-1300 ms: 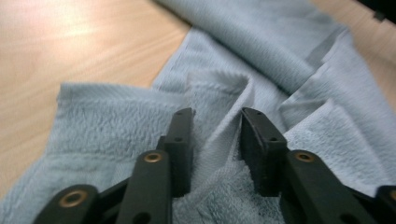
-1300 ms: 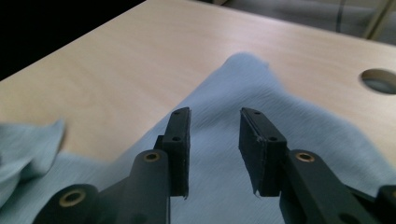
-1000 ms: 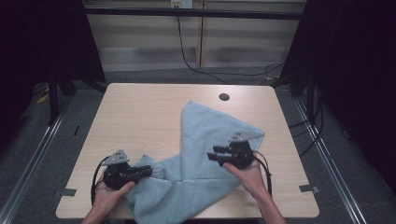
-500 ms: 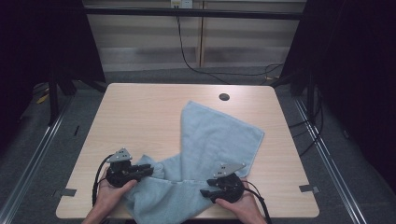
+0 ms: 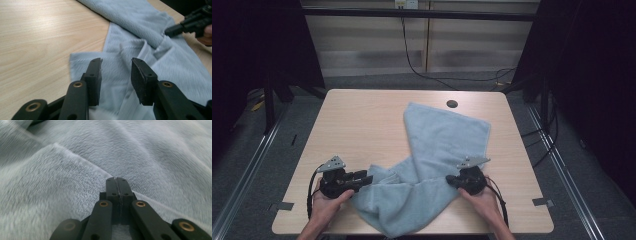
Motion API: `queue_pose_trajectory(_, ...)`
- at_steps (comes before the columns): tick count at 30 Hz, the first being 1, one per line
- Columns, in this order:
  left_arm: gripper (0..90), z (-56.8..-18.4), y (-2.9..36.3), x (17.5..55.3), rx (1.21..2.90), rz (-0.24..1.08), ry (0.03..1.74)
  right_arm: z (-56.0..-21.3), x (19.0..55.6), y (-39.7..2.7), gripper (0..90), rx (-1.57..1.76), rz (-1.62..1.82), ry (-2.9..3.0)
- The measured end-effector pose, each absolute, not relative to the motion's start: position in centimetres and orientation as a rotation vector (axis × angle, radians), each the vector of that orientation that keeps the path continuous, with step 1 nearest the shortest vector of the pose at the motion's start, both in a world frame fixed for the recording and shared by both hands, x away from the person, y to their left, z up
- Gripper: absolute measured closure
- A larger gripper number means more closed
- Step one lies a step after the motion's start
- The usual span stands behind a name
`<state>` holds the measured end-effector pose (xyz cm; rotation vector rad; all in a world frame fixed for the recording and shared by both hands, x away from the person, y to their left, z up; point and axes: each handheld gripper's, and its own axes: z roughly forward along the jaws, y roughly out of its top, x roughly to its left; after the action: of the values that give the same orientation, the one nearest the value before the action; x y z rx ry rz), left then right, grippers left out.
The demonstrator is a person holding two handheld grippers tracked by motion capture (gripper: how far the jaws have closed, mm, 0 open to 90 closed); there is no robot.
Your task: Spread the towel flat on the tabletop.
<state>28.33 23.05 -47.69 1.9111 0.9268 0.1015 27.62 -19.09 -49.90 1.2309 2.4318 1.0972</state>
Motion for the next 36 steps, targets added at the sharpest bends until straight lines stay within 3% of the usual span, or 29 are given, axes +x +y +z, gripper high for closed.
queue_pose_trajectory(11, 57.2, -47.9, 23.0, 28.7, 1.908, 0.088, 0.942, -50.2, 33.5, -23.2, 90.0, 1.400, 1.051, 2.269)
queue_pose_trajectory(16, 55.8, -48.1, 22.9, 28.6, 1.918, 0.074, 0.939, -48.4, 33.2, -22.6, 80.2, 1.351, 1.101, 2.247)
queue_pose_trajectory(18, 67.3, -48.3, 22.7, 28.8, 1.945, 0.066, 0.924, -46.4, 31.5, -20.4, 74.1, 1.241, 1.227, 2.289)
queue_pose_trajectory(24, 77.5, -48.7, 21.9, 28.6, 1.994, 0.076, 0.919, -45.6, 29.2, -14.4, 61.8, 1.049, 1.324, 2.428)
queue_pose_trajectory(30, 77.7, -48.7, 22.5, 29.0, 1.962, 0.077, 0.940, -45.0, 28.7, -9.5, 52.0, 0.911, 1.404, 2.551)
queue_pose_trajectory(33, 75.5, -48.6, 23.2, 29.1, 1.935, 0.076, 0.958, -46.4, 29.1, -6.7, 40.5, 0.880, 1.373, 2.626)
queue_pose_trajectory(36, 73.2, -48.5, 23.8, 29.2, 1.914, 0.076, 0.970, -47.3, 29.2, -5.8, 37.8, 0.879, 1.321, 2.652)
